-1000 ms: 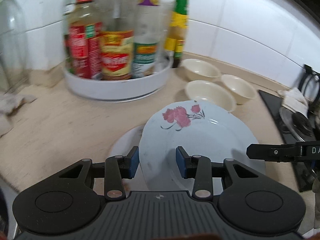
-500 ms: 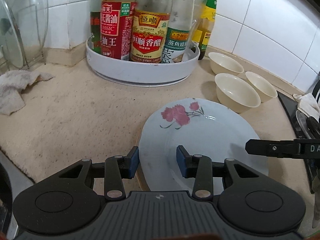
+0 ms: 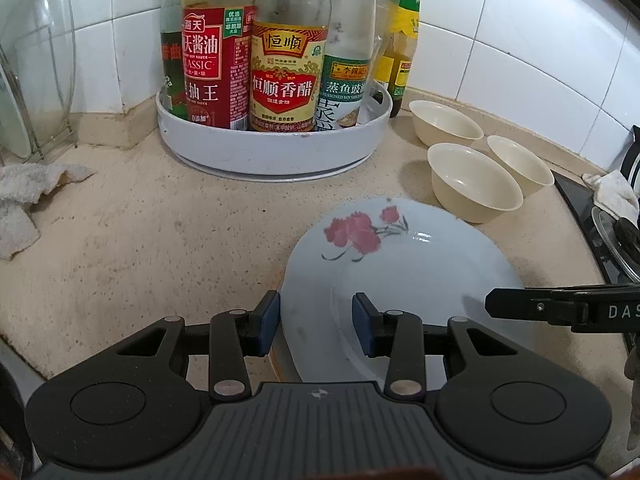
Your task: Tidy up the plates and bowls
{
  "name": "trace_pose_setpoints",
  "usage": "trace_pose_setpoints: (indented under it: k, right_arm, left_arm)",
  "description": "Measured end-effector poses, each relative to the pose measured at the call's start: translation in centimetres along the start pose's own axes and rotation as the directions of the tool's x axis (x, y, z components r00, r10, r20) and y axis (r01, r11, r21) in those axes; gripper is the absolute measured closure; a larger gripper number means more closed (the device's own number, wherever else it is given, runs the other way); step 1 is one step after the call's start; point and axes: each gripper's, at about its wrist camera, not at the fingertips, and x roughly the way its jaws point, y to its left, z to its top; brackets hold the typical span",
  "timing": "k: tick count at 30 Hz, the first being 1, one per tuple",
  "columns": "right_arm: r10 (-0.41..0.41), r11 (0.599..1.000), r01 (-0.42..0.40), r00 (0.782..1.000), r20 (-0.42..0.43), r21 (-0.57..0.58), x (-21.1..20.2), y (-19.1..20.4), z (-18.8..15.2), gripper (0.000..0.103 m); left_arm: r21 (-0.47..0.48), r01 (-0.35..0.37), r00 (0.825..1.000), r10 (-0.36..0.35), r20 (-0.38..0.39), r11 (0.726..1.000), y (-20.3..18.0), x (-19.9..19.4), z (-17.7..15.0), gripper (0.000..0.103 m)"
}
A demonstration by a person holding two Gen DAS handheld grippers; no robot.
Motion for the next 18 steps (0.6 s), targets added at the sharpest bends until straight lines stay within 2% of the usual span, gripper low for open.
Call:
trace_pose_setpoints:
  k: [11, 18]
  right_arm:
    - [0.013, 1.0, -0.013, 1.0, 0.0, -0.004, -0.09, 0.01, 0.08, 0.06]
    - [0.004, 1.0, -0.003, 1.0, 0.011, -0.022, -0.64, 0.16, 0.03, 0.06]
  left_arm:
    - [0.01, -0.027, 1.0, 0.028, -0.007, 1.0, -0.06, -0.03, -0.07, 0.057]
    - [0.001, -0.049, 0.999, 0.049, -0.02, 0.999, 0.04, -0.13, -0.14, 0.053]
